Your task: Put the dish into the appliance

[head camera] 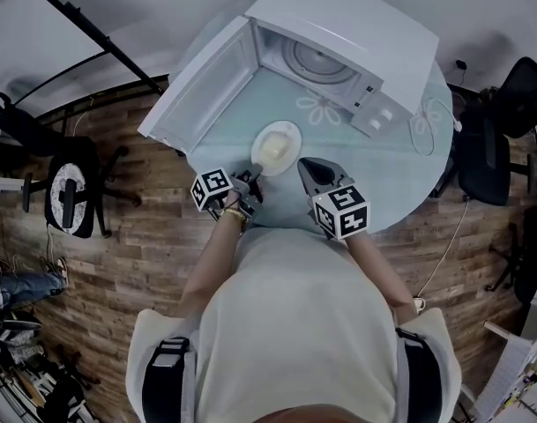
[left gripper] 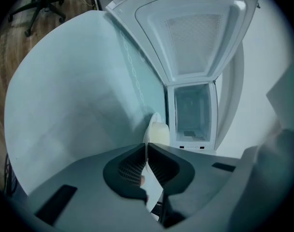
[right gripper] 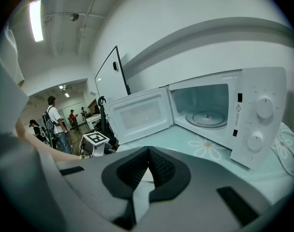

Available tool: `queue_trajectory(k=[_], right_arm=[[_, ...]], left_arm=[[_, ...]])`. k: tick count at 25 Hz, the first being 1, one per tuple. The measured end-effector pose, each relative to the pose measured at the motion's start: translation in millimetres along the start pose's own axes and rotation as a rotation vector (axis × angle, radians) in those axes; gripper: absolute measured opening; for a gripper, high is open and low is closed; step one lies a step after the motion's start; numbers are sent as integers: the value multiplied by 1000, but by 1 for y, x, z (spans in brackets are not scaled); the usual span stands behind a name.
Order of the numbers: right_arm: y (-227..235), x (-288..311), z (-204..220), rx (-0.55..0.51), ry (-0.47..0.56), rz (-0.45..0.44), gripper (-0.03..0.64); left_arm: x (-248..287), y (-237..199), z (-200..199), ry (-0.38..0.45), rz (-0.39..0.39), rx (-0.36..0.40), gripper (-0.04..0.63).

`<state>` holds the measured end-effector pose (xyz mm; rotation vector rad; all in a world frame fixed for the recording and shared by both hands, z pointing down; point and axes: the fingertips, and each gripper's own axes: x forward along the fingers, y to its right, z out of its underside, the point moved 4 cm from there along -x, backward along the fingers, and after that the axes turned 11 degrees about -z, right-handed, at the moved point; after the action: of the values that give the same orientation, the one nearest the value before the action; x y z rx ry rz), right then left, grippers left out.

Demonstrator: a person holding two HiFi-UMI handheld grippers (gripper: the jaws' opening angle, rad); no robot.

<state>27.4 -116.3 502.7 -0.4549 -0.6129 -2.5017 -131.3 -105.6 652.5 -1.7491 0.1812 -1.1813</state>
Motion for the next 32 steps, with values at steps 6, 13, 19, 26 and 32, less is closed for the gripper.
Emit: queue_trajectory(k=[6,13,19,26,32], right_arm=[[-2,0,1,-5,0,-1,6],[1,-2,-1,-2,8,10,6],[6,-2,-1,7,12,25,6],[15,-3,0,25,14,49,6],[21,-3,1,44,12,68,6]], left_arm=[[-8,13,-4,29,48,38,25],[-11,22,-5,35,87,65,26],[-8,35,-12,44,136,58,26],[4,64,-25,50,194,63,26],[20,101,-38,52,257,64,26]])
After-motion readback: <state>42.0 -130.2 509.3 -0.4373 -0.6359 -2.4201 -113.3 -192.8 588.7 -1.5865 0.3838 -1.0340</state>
